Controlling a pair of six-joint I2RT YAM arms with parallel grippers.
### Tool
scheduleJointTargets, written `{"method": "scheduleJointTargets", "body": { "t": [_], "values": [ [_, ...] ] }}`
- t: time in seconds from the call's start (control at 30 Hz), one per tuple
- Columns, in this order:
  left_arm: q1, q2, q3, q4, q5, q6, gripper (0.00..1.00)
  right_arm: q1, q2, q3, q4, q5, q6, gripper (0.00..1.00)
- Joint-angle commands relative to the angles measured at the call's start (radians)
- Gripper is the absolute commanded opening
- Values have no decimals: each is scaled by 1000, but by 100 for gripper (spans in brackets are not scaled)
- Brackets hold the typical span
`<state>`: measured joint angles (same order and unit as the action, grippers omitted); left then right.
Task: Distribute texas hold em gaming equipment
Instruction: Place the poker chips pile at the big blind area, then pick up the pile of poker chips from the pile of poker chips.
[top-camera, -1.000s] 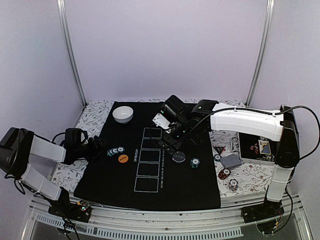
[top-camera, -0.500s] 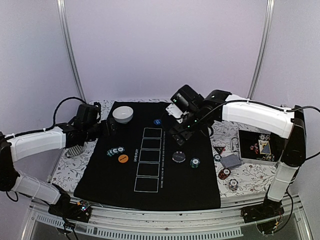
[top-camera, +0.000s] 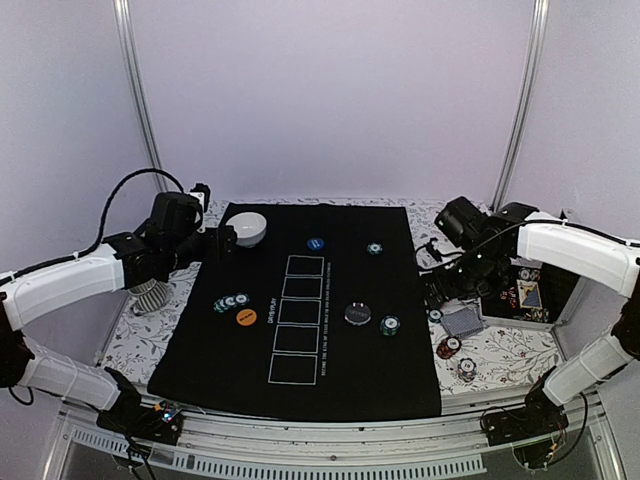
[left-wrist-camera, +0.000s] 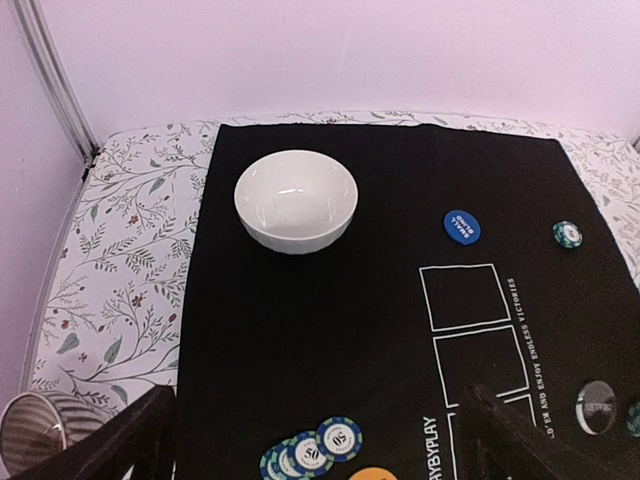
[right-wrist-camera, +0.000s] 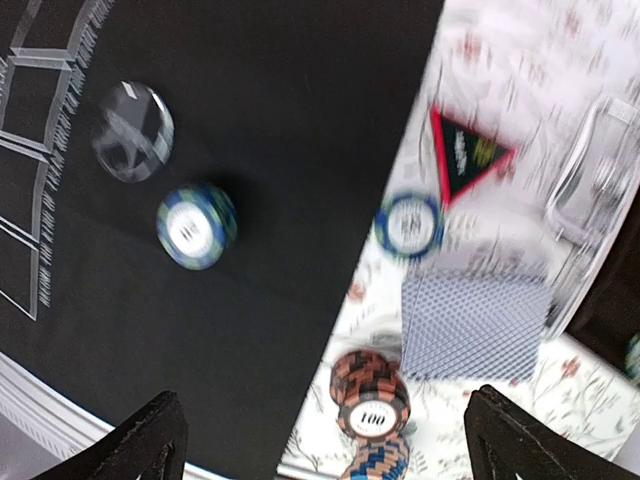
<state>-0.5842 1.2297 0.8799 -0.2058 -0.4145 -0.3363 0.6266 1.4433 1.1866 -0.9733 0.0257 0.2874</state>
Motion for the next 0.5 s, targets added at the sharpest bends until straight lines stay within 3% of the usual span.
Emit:
{"method": "scheduleJointTargets", "body": {
  "t": [0.0, 0.13, 0.47],
  "values": [
    [-20, 28, -5, -11, 12, 26, 98, -17, -20, -123, -7, -59, 110, 99],
    [-22, 30, -5, -11, 11, 35, 98, -21, 14, -190, 36, -102, 128, 100],
    [-21, 28, -17, -7, 10, 43, 98, -21, 66, -278, 66, -92, 155, 80]
  ]
}}
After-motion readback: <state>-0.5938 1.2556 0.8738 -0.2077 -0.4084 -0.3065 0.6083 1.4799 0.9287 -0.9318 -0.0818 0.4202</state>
